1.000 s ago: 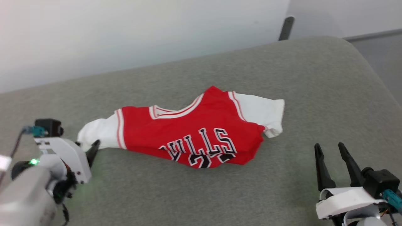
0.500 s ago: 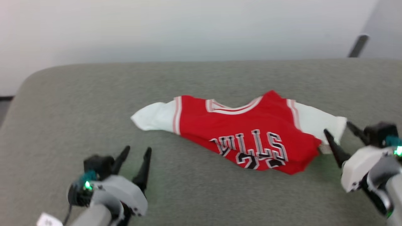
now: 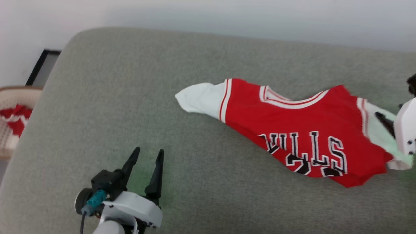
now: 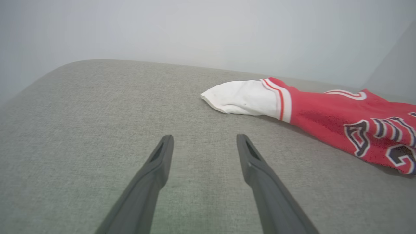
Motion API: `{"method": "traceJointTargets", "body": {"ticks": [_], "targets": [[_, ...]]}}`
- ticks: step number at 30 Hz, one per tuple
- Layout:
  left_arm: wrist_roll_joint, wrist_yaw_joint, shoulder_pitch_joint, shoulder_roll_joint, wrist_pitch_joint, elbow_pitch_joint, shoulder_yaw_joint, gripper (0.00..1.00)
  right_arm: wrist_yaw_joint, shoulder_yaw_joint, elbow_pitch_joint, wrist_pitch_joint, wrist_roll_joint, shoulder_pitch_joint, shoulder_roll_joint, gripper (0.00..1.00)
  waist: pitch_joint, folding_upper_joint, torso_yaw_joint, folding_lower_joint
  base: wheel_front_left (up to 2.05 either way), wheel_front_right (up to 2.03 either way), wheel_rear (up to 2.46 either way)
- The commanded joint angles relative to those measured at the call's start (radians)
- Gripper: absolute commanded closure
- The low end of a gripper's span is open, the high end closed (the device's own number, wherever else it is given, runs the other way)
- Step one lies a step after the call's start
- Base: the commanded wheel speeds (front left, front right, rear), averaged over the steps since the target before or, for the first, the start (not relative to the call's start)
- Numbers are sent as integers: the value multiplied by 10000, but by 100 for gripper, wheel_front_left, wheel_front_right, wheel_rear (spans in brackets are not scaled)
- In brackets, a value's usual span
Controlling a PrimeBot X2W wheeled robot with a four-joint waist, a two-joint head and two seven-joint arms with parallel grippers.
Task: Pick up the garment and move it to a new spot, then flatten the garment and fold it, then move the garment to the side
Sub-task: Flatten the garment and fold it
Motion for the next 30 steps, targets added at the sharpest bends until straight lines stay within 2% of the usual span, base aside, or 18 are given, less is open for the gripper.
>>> {"method": "traceJointTargets", "body": {"ticks": [1, 6, 12, 13, 14, 15, 16, 22, 25, 27, 30], "targets": [[139, -97, -100, -110, 1, 4, 97, 0, -10, 198, 113, 69, 129, -221, -114, 0, 810, 0, 613, 0, 0, 0, 0], [644, -514, -326, -481, 0, 145, 573, 0, -10, 1113, 751, 370, 410, -1043, -438, 0, 1204, 0, 854, 0, 0, 0, 0], [1094, -864, -342, -862, 0, 300, 1040, 0, -10, 2068, 1358, 471, 863, -1212, -435, 0, 1278, 0, 844, 0, 0, 0, 0], [1154, -928, -358, -896, 0, 308, 1133, 0, -9, 2284, 1382, 657, 1009, -1157, -369, 18, 1271, 0, 802, 0, 0, 0, 0], [1194, -995, -379, -927, 0, 301, 1219, 0, 1, 2519, 1327, 838, 1190, -1090, -318, 64, 1268, 0, 751, 0, 0, 0, 0], [1197, -1073, -424, -970, 0, 273, 1309, 0, 21, 2655, 1251, 893, 1428, -1080, -287, 76, 1271, 0, 698, 0, 0, 0, 0], [1212, -1166, -485, -971, 0, 259, 1380, 0, 24, 2710, 1231, 842, 1571, -1148, -299, 100, 1276, 0, 646, 0, 0, 0, 0], [1647, -1640, -1699, -370, 35, 422, 1120, 0, -5, 3354, 1070, 729, 2023, -1580, -567, 100, 1284, 0, 308, 0, 0, 0, 0], [1297, -1823, -2851, -121, 611, 672, 658, 0, -7, 3592, 952, 531, 2123, -1947, -592, 100, 1411, 0, 115, 0, 0, 0, 0], [991, -1881, -3878, 232, 1166, 885, 23, 0, -12, 3745, 891, 463, 2172, -2266, -481, 100, 1552, 0, -66, 0, 0, 0, 0], [-278, -1886, -5376, 745, 2298, 1248, -1625, 0, -12, 3968, 790, 319, 2246, -2747, -269, 100, 1826, 0, -373, 0, 0, 0, 0]]}}
